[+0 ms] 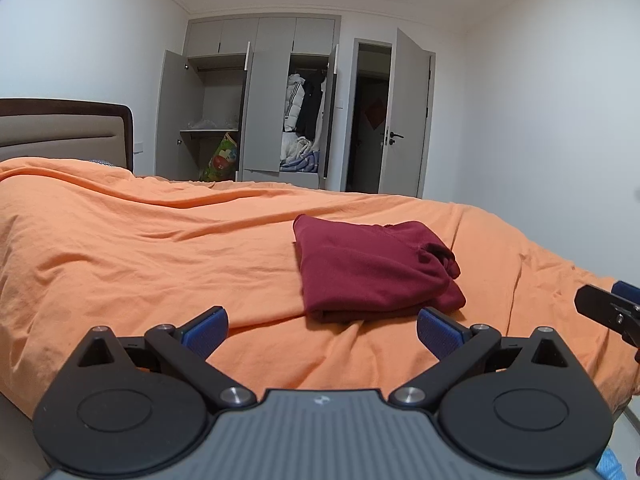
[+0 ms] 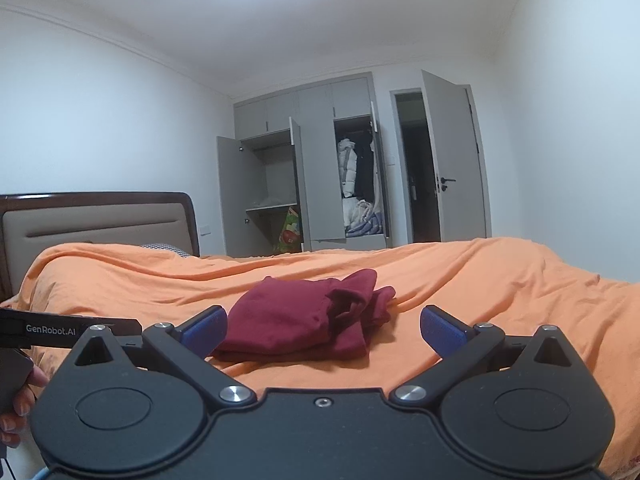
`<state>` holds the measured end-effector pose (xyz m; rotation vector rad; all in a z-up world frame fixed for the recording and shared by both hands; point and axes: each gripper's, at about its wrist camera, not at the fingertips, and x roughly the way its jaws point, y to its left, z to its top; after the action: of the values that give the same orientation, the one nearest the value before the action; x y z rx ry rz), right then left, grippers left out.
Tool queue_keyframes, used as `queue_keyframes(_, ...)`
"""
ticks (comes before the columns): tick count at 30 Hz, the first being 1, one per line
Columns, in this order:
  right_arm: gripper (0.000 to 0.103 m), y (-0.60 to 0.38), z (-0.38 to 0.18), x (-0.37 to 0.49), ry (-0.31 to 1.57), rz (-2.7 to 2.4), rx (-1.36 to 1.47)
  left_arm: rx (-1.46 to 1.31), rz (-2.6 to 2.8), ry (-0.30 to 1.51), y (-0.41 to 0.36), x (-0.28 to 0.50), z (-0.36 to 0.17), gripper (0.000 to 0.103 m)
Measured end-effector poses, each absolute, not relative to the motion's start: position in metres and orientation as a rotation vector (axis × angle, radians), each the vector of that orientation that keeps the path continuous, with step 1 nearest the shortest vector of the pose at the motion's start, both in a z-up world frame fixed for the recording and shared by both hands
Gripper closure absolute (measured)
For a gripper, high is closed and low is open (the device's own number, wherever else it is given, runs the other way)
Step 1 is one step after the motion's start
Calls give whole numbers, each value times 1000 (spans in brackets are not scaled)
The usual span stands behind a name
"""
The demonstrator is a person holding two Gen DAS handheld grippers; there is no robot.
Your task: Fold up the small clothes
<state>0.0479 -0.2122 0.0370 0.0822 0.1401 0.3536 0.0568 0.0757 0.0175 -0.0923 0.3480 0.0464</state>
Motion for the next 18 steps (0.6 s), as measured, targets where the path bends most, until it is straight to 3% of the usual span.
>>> queue_keyframes(18,1,-195,28,41,120,363,20,-111,49,362,87,47,8,0)
